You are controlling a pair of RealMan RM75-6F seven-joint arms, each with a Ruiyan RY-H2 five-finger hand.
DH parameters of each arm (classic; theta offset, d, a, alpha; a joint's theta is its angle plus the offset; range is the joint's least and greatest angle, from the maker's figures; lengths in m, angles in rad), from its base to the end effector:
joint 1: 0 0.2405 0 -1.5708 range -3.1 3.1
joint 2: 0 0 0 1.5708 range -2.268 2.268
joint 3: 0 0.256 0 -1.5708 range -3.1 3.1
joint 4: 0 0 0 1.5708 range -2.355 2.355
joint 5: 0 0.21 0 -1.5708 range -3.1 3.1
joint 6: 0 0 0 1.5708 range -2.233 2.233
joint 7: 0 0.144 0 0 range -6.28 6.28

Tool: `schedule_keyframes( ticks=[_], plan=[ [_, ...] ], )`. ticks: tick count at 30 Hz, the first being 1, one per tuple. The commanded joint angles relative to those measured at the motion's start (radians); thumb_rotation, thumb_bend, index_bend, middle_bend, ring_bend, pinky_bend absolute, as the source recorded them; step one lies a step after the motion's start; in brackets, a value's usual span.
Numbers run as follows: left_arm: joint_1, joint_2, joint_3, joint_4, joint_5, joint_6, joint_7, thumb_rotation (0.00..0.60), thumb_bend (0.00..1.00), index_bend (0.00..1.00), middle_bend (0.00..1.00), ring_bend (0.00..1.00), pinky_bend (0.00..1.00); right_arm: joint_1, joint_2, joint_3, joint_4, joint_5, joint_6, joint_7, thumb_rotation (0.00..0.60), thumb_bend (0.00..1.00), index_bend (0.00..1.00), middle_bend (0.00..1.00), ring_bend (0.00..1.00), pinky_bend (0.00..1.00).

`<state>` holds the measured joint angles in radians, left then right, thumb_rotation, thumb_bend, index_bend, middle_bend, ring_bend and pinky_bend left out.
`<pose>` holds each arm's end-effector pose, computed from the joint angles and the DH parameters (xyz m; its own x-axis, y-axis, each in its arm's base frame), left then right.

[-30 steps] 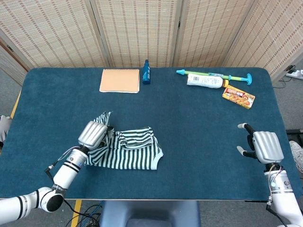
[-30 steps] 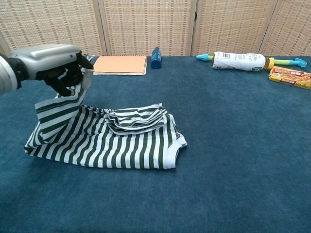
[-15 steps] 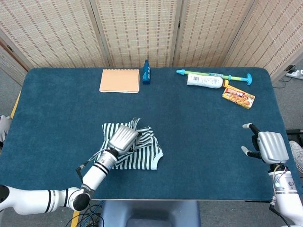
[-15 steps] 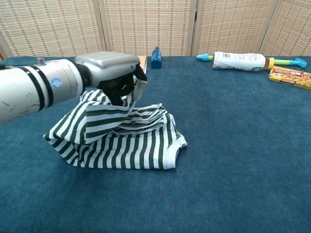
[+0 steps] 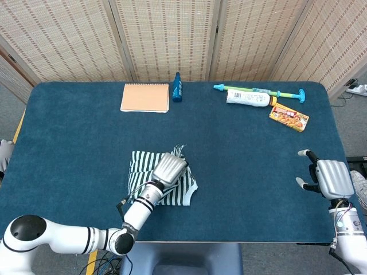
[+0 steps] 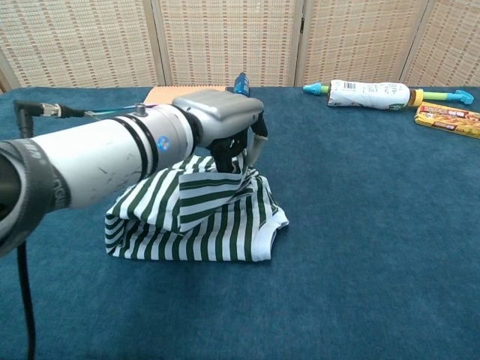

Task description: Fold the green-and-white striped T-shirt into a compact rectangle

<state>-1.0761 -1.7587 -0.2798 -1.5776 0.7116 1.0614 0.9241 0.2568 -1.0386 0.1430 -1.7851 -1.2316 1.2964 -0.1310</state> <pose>-0.0033 0.3356 -0.0677 0.6183 0.1586 0.7698 0.7165 -0.5163 -0.4691 -0.2786 -0.2442 0.1666 0.3762 -0.0665 0.9241 -0.9238 0.0493 0.3796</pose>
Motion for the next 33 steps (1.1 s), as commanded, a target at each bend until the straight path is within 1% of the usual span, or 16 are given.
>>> schedule_keyframes(
  ticks=[1,9,12,13,15,17,18,19,22,27,33],
  plan=[
    [-0.029,-0.029,-0.020,0.029,-0.043,0.018,0.021,0.600,0.68,0.65,0.87,0.77,0.94,-0.002,0.001,0.000,0.002,0.000,0.000,0.003,0.600,0.19,0.29,0.87,0.95,1.00],
    [-0.063,-0.055,-0.020,0.061,-0.110,0.028,0.059,0.600,0.68,0.63,0.87,0.76,0.94,-0.007,0.002,0.001,0.012,0.004,-0.003,0.011,0.600,0.20,0.29,0.87,0.95,1.00],
    [-0.071,-0.068,-0.013,0.075,-0.122,0.024,0.060,0.600,0.68,0.59,0.87,0.76,0.94,-0.008,0.003,0.001,0.012,0.005,-0.004,0.011,0.600,0.19,0.29,0.87,0.95,1.00],
    [-0.074,-0.073,-0.009,0.081,-0.126,0.023,0.060,0.600,0.65,0.55,0.86,0.76,0.94,-0.009,0.003,0.001,0.012,0.005,-0.004,0.011,0.600,0.19,0.29,0.87,0.95,1.00],
    [-0.076,-0.079,-0.007,0.086,-0.134,0.019,0.055,0.600,0.57,0.46,0.86,0.76,0.94,-0.010,0.003,0.001,0.011,0.005,-0.004,0.011,0.600,0.20,0.29,0.87,0.95,1.00],
    [-0.077,-0.078,-0.003,0.087,-0.129,0.005,0.041,0.600,0.37,0.26,0.85,0.75,0.94,-0.010,0.003,0.002,0.011,0.006,-0.005,0.010,0.600,0.19,0.29,0.87,0.95,1.00],
    [-0.077,-0.079,-0.001,0.088,-0.125,0.005,0.035,0.600,0.32,0.20,0.85,0.75,0.94,-0.011,0.003,0.002,0.011,0.006,-0.005,0.010,0.600,0.19,0.29,0.87,0.95,1.00],
    [-0.075,-0.082,-0.001,0.090,-0.120,0.007,0.025,0.600,0.26,0.12,0.85,0.75,0.94,-0.011,0.003,0.003,0.010,0.006,-0.004,0.010,0.600,0.19,0.29,0.87,0.95,1.00],
    [-0.072,-0.090,-0.006,0.094,-0.109,0.015,0.001,0.600,0.18,0.02,0.84,0.74,0.94,-0.010,0.002,0.004,0.010,0.006,-0.006,0.010,0.600,0.19,0.29,0.87,0.95,1.00],
    [-0.076,-0.099,-0.033,0.095,-0.110,0.026,-0.032,0.600,0.16,0.00,0.83,0.74,0.94,-0.007,0.000,0.005,0.007,0.003,-0.009,0.008,0.600,0.20,0.29,0.87,0.95,1.00],
    [-0.060,-0.068,-0.035,0.075,-0.098,0.048,-0.050,0.600,0.16,0.00,0.83,0.73,0.94,-0.008,0.002,0.008,0.008,0.004,-0.009,0.010,0.600,0.19,0.29,0.87,0.95,1.00]
  ],
)
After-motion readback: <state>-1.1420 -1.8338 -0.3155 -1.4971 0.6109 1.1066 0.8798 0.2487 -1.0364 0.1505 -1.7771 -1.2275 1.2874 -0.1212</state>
